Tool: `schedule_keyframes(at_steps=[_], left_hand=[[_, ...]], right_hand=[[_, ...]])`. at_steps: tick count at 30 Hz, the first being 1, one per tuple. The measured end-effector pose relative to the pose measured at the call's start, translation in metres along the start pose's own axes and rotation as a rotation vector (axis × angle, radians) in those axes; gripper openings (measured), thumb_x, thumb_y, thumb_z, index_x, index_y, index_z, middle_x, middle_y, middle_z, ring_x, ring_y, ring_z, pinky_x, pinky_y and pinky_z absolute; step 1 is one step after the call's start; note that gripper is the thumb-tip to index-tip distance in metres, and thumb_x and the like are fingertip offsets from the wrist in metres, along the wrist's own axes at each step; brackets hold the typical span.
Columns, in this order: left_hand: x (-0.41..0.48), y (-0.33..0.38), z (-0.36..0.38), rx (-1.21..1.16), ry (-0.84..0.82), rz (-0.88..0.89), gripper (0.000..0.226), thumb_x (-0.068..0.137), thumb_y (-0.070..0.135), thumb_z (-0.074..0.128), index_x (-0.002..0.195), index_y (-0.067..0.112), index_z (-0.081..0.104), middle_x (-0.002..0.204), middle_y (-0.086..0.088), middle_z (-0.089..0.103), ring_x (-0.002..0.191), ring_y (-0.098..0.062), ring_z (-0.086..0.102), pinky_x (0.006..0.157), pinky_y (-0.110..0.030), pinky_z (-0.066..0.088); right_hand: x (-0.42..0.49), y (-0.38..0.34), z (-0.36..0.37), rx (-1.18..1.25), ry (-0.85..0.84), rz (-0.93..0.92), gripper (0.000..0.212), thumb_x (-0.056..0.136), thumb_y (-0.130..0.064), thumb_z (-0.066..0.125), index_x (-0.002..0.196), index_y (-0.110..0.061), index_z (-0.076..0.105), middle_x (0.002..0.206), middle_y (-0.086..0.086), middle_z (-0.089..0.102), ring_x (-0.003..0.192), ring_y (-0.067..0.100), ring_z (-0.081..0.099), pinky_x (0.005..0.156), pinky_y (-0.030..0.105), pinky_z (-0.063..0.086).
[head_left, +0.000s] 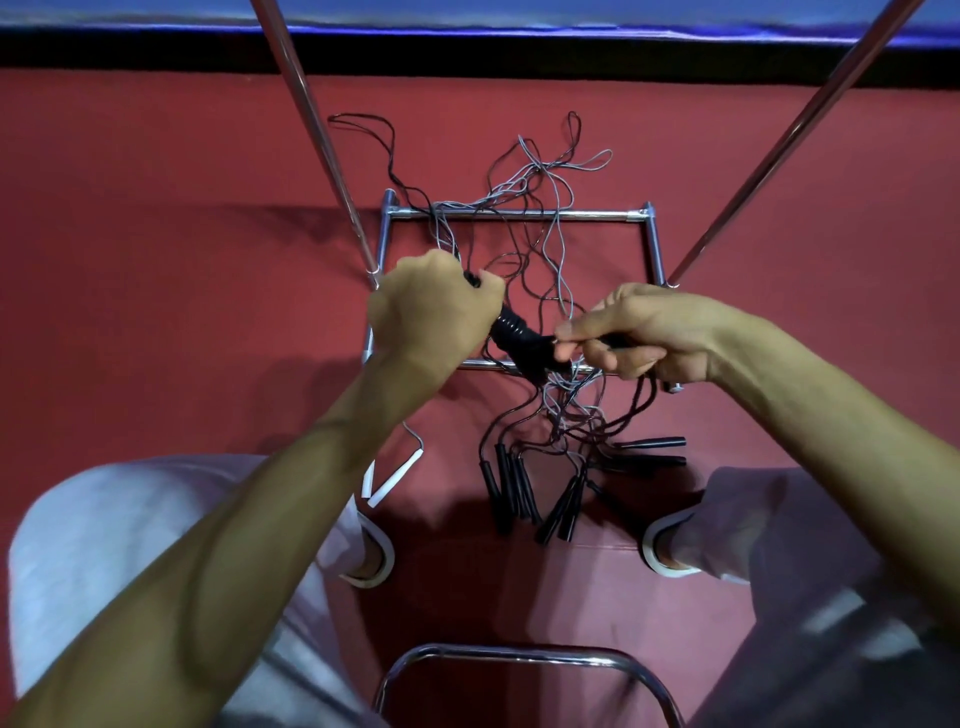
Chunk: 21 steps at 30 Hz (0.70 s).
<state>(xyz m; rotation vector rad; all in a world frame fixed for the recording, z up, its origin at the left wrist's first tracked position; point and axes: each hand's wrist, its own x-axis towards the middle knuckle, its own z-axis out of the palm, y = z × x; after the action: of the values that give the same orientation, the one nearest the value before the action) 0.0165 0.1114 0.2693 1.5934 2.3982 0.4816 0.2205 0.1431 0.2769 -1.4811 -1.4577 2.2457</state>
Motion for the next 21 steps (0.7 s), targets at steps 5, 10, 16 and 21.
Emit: schedule_keyframes(at_steps=[5, 10, 16, 21], left_hand=[[-0.006, -0.006, 0.004, 0.060, -0.141, 0.024, 0.030, 0.091, 0.043, 0.056, 0.076, 0.017, 0.056, 0.078, -0.007, 0.052, 0.077, -0.032, 0.048, 0.068, -0.032, 0.037], [-0.001, -0.012, -0.001, 0.128, -0.311, 0.027, 0.031, 0.092, 0.045, 0.056, 0.078, 0.017, 0.053, 0.086, -0.006, 0.051, 0.084, -0.031, 0.048, 0.073, -0.032, 0.037], [-0.005, -0.011, -0.009, 0.137, -0.344, 0.035, 0.040, 0.091, 0.046, 0.055, 0.067, 0.016, 0.044, 0.078, -0.005, 0.047, 0.084, -0.032, 0.049, 0.072, -0.031, 0.037], [-0.013, -0.006, -0.009, 0.120, -0.310, 0.076, 0.042, 0.093, 0.044, 0.054, 0.063, 0.018, 0.041, 0.070, -0.003, 0.042, 0.082, -0.031, 0.047, 0.070, -0.031, 0.035]], right_hand=[[-0.008, 0.001, 0.005, -0.577, 0.059, -0.270, 0.012, 0.083, -0.003, 0.082, 0.092, -0.008, 0.076, 0.072, 0.009, 0.076, 0.065, 0.019, 0.071, 0.069, 0.026, 0.053], [-0.007, 0.005, 0.009, -0.846, 0.217, -0.491, 0.010, 0.080, -0.010, 0.085, 0.085, -0.019, 0.083, 0.070, -0.011, 0.076, 0.067, 0.001, 0.071, 0.067, 0.018, 0.055], [-0.010, 0.008, 0.009, -0.956, 0.152, -0.562, 0.014, 0.075, -0.032, 0.089, 0.083, -0.023, 0.081, 0.068, -0.004, 0.072, 0.058, 0.013, 0.061, 0.059, 0.033, 0.051], [-0.004, 0.014, 0.007, -0.913, 0.181, -0.586, 0.021, 0.086, -0.038, 0.081, 0.079, -0.018, 0.080, 0.065, 0.003, 0.070, 0.058, 0.019, 0.061, 0.059, 0.038, 0.051]])
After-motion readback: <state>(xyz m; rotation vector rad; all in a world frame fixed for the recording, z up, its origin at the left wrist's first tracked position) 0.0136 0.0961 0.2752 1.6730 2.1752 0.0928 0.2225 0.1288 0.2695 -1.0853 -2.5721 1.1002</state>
